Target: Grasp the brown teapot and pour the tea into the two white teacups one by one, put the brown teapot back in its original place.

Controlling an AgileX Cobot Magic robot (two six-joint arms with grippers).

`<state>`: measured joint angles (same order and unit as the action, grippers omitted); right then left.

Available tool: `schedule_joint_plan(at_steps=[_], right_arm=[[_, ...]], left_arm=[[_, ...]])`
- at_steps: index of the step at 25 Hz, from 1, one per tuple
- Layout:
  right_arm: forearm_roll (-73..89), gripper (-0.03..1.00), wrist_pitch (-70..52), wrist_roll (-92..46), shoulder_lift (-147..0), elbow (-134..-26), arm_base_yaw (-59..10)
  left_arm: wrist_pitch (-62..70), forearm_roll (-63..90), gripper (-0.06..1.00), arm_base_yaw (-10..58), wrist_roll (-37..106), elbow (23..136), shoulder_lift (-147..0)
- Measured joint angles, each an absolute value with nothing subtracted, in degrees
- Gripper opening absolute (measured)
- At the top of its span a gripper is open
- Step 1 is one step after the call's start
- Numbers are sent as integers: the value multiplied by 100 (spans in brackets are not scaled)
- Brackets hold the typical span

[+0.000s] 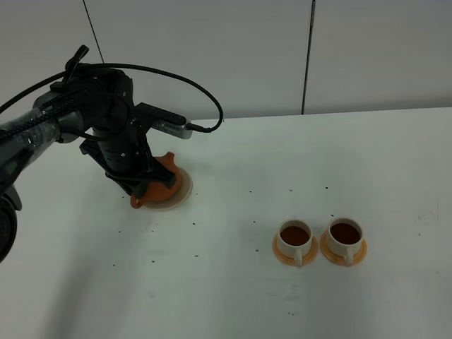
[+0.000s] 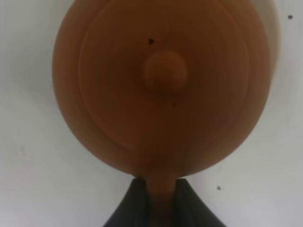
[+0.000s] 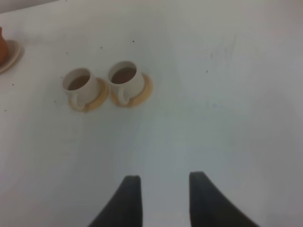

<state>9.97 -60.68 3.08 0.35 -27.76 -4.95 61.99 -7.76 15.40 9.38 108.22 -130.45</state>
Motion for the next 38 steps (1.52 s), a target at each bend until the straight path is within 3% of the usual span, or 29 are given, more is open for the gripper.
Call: schedule_joint_plan(at_steps=[28, 30, 38], right_arm=[[997, 24, -6068, 308, 35, -2776, -495], [997, 24, -6068, 308, 35, -2776, -495], [997, 24, -6068, 308, 35, -2776, -495]], left_arm=[[6105, -827, 18, 1540, 1078, 10822, -13056], [6097, -827, 21, 1540, 1072, 10822, -13056], [6047, -846, 50, 1540, 1072, 10822, -13056]])
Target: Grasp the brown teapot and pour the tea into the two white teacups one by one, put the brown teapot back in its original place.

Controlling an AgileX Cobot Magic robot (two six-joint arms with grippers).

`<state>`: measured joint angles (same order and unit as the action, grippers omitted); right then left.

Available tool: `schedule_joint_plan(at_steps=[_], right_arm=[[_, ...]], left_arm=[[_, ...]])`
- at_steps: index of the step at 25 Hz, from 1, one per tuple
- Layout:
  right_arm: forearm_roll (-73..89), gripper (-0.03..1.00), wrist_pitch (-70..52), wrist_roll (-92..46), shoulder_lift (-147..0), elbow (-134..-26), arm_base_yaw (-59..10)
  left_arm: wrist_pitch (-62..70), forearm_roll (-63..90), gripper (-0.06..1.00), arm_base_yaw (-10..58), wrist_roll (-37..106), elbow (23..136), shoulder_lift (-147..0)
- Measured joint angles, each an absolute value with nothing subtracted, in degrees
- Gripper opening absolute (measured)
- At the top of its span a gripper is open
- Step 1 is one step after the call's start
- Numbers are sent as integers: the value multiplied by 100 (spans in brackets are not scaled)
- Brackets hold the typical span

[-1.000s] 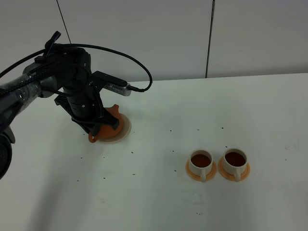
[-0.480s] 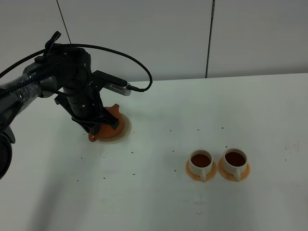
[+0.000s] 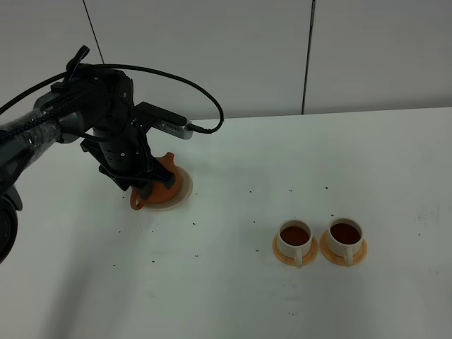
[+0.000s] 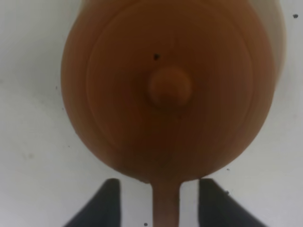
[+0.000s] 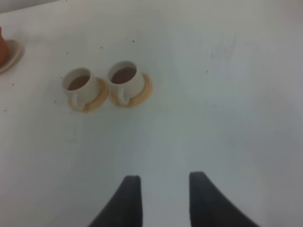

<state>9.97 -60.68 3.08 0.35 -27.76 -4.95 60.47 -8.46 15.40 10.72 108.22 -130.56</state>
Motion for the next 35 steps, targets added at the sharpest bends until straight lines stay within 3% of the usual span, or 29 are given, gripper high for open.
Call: schedule_joint_plan(at_steps=[20, 35], right_arm=[[997, 24, -6068, 308, 35, -2776, -495], [997, 24, -6068, 308, 35, -2776, -495]], left_arm=[[6795, -614, 53, 1376, 473, 10731, -12328], [6795, -777, 45, 1102, 195, 7109, -10074]])
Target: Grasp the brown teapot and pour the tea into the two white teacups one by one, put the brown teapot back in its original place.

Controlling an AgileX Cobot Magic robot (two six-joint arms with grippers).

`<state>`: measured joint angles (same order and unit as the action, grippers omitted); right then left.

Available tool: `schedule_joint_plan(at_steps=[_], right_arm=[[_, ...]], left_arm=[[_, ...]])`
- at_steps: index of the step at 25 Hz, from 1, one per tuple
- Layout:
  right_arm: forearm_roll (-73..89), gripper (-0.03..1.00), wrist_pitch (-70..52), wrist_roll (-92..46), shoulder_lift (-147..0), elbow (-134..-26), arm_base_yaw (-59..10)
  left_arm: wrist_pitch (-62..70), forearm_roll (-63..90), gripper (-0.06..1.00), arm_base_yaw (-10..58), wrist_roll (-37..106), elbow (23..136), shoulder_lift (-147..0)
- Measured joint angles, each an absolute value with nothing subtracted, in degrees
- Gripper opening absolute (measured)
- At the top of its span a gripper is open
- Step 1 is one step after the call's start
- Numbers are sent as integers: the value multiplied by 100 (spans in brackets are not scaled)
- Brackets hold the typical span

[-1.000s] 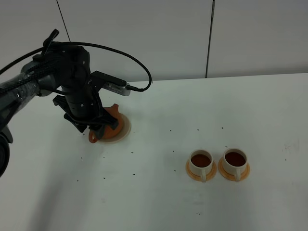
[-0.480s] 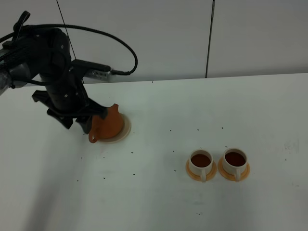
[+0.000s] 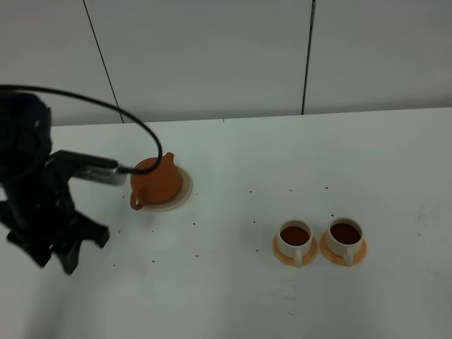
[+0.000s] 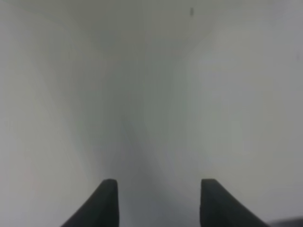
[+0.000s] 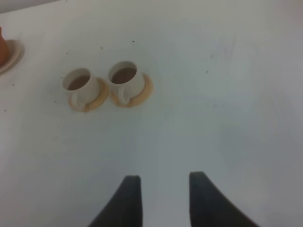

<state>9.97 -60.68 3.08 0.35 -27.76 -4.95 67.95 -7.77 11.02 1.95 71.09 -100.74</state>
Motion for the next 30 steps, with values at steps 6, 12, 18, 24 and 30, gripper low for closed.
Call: schedule_joint_plan(at_steps=[6, 12, 18, 24, 30], right_arm=[[997, 24, -6068, 308, 35, -2776, -495], [997, 24, -6068, 308, 35, -2776, -495], [997, 24, -6068, 308, 35, -2776, -495], [997, 24, -6068, 308, 35, -2776, -495], [997, 24, -6068, 308, 35, -2776, -495]], left_arm=[[6795, -777, 45, 1101, 0, 6037, -9154], [6795, -777, 45, 1101, -142, 5406, -8521], [6795, -777, 45, 1101, -142, 5137, -7973], [6795, -777, 45, 1101, -150, 4529, -7553], [6795, -583, 45, 839, -160, 4207, -7166]])
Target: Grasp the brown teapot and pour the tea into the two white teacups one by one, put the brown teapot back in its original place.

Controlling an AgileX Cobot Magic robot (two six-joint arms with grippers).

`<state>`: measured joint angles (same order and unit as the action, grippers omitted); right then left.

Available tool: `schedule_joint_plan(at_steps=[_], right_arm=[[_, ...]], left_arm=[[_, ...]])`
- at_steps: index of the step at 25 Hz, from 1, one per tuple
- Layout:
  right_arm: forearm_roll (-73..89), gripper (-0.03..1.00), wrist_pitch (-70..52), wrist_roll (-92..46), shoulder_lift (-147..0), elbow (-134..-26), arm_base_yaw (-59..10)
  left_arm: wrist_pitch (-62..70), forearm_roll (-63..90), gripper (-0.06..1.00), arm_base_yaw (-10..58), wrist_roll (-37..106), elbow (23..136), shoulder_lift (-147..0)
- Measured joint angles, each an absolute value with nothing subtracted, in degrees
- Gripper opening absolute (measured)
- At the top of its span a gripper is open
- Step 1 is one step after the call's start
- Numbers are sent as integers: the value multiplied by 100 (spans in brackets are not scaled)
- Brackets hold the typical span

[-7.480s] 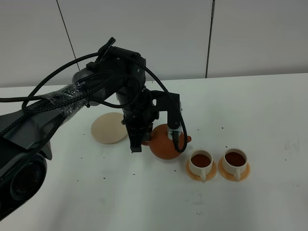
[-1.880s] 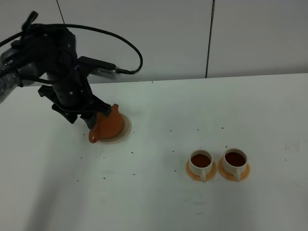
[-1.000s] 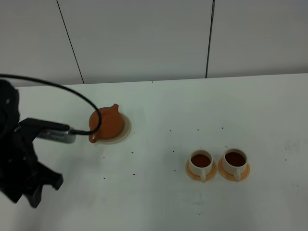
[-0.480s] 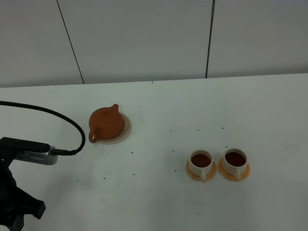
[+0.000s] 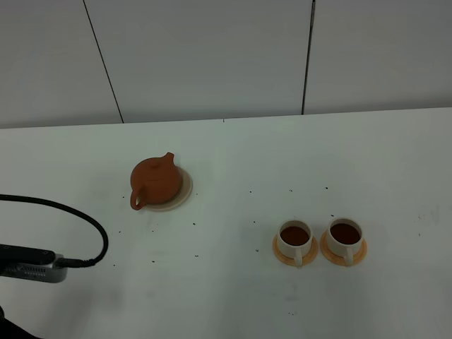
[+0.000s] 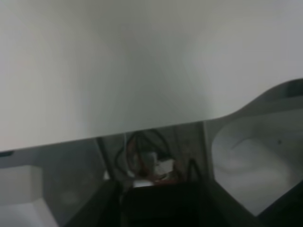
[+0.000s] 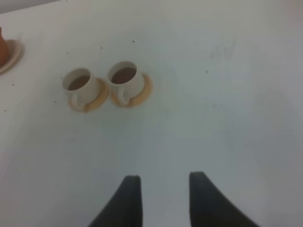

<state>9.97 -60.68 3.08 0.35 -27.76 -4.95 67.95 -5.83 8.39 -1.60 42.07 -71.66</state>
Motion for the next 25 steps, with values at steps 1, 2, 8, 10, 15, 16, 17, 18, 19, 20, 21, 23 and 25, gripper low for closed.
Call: schedule_joint_plan(at_steps=[1, 2, 8, 10, 15, 16, 17, 18, 19, 20, 21, 23, 25], right_arm=[[997, 24, -6068, 308, 35, -2776, -495], [997, 24, -6068, 308, 35, -2776, -495], [997, 24, -6068, 308, 35, -2776, -495], [997, 24, -6068, 308, 35, -2776, -495], [997, 24, -6068, 308, 35, -2776, -495], [997, 24, -6068, 308, 35, -2776, -495], [997, 24, -6068, 308, 35, -2776, -495], [997, 24, -6068, 308, 35, -2776, -495], [997, 24, -6068, 308, 35, -2776, -495], [997, 24, -6068, 308, 35, -2776, -495], [997, 24, -6068, 308, 35, -2776, -495], [997, 24, -6068, 308, 35, -2776, -495], [997, 24, -6068, 308, 35, -2776, -495]], left_arm=[[6795, -484, 45, 680, -160, 4202, -7086], [6795, -357, 45, 503, -126, 4202, -6976], [6795, 0, 45, -238, 467, 4085, -6371], [6795, 0, 45, -365, 510, 3923, -6193], [6795, 0, 45, -568, 173, 3583, -5784], [6795, 0, 45, -586, 117, 3516, -5684], [6786, 0, 45, -596, 74, 3446, -5579], [6761, -33, 45, -597, 47, 3385, -5463], [6727, -33, 45, -609, 0, 3310, -5364], [6673, -40, 45, -614, 0, 3244, -5245], [6625, -40, 45, -614, 0, 3202, -5133], [6526, -40, 45, -614, 0, 3174, -4949], [6382, -44, 45, -614, 0, 3159, -4790]])
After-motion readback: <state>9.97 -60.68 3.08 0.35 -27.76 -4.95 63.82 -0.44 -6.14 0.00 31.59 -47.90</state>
